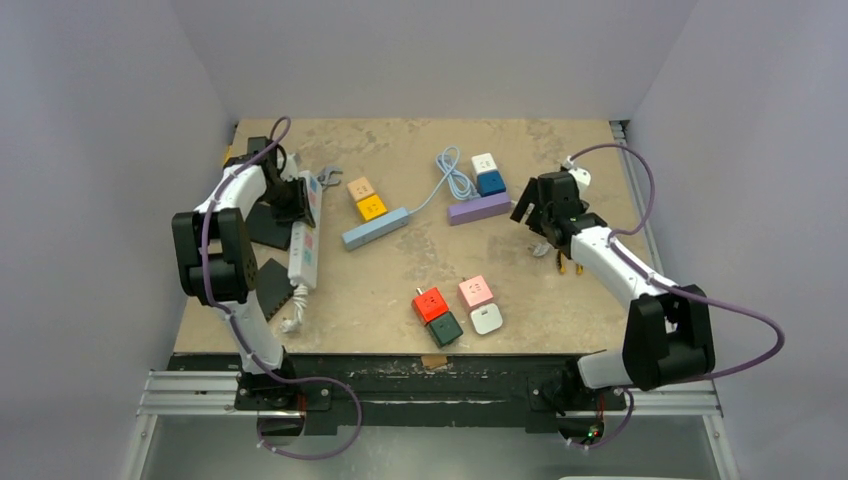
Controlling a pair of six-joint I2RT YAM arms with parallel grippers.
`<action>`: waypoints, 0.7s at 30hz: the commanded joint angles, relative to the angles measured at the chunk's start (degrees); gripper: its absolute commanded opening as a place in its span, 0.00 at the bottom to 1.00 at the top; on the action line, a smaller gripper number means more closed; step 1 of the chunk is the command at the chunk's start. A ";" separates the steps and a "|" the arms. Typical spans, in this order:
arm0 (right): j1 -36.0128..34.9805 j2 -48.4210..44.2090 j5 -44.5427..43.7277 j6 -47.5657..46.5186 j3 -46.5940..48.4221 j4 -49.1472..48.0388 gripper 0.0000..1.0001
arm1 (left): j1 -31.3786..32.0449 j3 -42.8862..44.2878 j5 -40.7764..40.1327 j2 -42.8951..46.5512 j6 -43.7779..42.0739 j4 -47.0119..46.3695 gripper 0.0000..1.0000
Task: Pull the plug off the socket
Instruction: Place the socket at the center of the board.
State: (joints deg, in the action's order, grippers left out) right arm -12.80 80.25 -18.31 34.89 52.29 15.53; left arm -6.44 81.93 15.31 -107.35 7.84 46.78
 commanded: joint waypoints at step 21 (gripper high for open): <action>-31.16 -5.64 -5.57 -5.73 0.87 7.67 0.96 | -1.73 10.89 5.79 8.44 -13.47 14.42 1.00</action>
State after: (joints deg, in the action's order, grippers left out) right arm -39.59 77.17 -21.39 30.89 52.25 20.64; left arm -7.05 87.18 14.79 -105.95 -0.75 54.08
